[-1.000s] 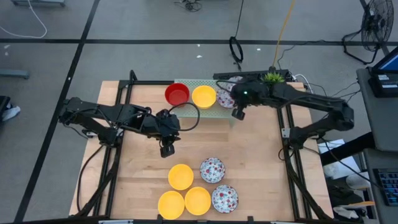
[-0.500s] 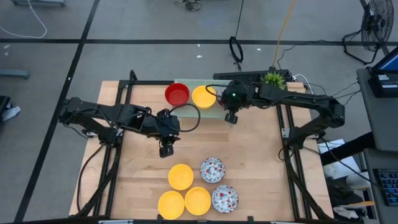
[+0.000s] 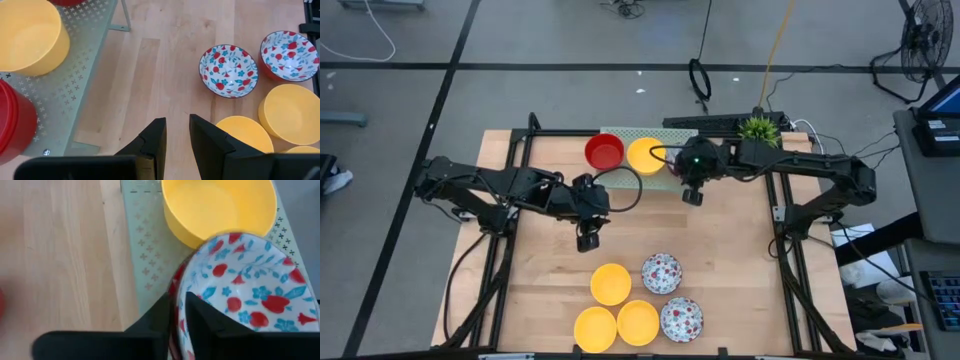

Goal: Pick & Place Mini bowls
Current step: Stack the white patterned bowl on the white patterned bowl on the shelf

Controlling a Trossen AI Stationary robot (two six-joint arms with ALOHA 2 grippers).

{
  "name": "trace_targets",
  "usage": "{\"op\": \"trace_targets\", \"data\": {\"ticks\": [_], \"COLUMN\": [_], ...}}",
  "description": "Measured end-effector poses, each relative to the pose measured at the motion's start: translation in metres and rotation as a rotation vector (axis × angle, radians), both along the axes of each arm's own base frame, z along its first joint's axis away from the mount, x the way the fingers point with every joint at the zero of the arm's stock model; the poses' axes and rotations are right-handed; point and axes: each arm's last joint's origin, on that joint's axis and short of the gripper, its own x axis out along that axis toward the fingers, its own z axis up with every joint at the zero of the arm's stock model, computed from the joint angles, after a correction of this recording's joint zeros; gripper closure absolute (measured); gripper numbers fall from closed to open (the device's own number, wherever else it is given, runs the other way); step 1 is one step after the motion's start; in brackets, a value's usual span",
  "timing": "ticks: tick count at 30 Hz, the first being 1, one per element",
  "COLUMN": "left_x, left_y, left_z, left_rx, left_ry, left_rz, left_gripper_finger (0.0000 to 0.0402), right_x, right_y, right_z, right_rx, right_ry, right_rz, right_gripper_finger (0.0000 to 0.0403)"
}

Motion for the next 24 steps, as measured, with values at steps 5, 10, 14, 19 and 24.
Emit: {"op": "trace_targets", "data": {"ticks": [5, 10, 14, 19, 24], "left_x": [0.0, 0.0, 0.0, 0.0, 0.0], "left_y": [0.0, 0.0, 0.0, 0.0, 0.0], "left_z": [0.0, 0.0, 0.0, 0.0, 0.0], "left_rx": [-0.005, -0.005, -0.004, -0.001, -0.003], "left_ry": [0.0, 0.0, 0.002, 0.0, 0.0], "left_rz": [0.006, 0.006, 0.005, 0.003, 0.005], "left_gripper_finger": [0.0314, 0.0314, 0.0314, 0.0314, 0.0314], "right_x": [-0.005, -0.024, -0.044, -0.064, -0.061], "right_y": [0.0, 0.003, 0.015, 0.04, 0.072], "right_z": [0.004, 0.042, 0.074, 0.095, 0.106], "right_rx": [-0.018, -0.083, -0.063, 0.239, 0.551], "right_ry": [0.007, -0.061, -0.209, -0.377, -0.487], "right_rz": [-0.015, -0.048, -0.058, 0.098, 0.492], "right_gripper_finger": [0.0298, 0.026, 0.0251, 0.025, 0.0251]}}
